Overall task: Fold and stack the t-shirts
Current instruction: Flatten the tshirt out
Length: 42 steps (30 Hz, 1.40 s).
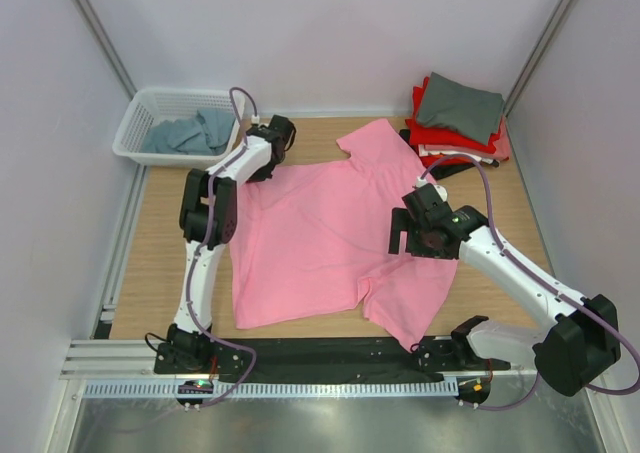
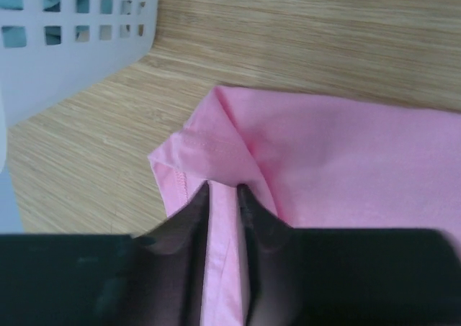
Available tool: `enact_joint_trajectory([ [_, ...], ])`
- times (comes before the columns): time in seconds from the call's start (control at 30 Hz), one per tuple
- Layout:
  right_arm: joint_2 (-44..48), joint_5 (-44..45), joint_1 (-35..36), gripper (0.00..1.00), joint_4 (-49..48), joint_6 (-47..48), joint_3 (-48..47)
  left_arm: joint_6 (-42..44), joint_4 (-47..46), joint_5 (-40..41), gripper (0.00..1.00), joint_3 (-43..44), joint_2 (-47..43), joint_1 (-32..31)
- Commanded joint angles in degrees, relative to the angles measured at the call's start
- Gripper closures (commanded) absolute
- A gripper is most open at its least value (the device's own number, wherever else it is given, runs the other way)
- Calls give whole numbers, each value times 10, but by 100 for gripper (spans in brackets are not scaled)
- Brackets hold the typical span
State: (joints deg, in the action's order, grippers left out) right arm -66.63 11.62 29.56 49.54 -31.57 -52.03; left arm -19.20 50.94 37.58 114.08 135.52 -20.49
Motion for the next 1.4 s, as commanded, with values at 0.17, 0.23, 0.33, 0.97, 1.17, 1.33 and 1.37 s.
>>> enact_joint_trajectory([
  [0.17, 6, -5, 3, 3, -22, 9, 3, 37, -16, 35, 100, 17, -25, 41],
  [0.23, 5, -6, 3, 3, -23, 11, 3, 45, -17, 39, 100, 17, -30, 55],
  [0.33, 6, -7, 3, 2, -23, 11, 2, 42, -10, 33, 100, 17, -39, 73],
  [0.97, 3, -19, 4, 3, -24, 15, -1, -15, -7, 9, 46, 10, -35, -12],
  [1.17, 4, -24, 2, 3, -26, 18, 1, -19, -12, 2, 47, 20, -9, -12],
  [1.33, -1, -27, 3, 3, -30, 18, 4, -19, -9, 7, 48, 39, 9, -12],
  [1.37, -2, -27, 3, 3, -32, 19, 4, -19, -8, 8, 48, 40, 11, -11],
])
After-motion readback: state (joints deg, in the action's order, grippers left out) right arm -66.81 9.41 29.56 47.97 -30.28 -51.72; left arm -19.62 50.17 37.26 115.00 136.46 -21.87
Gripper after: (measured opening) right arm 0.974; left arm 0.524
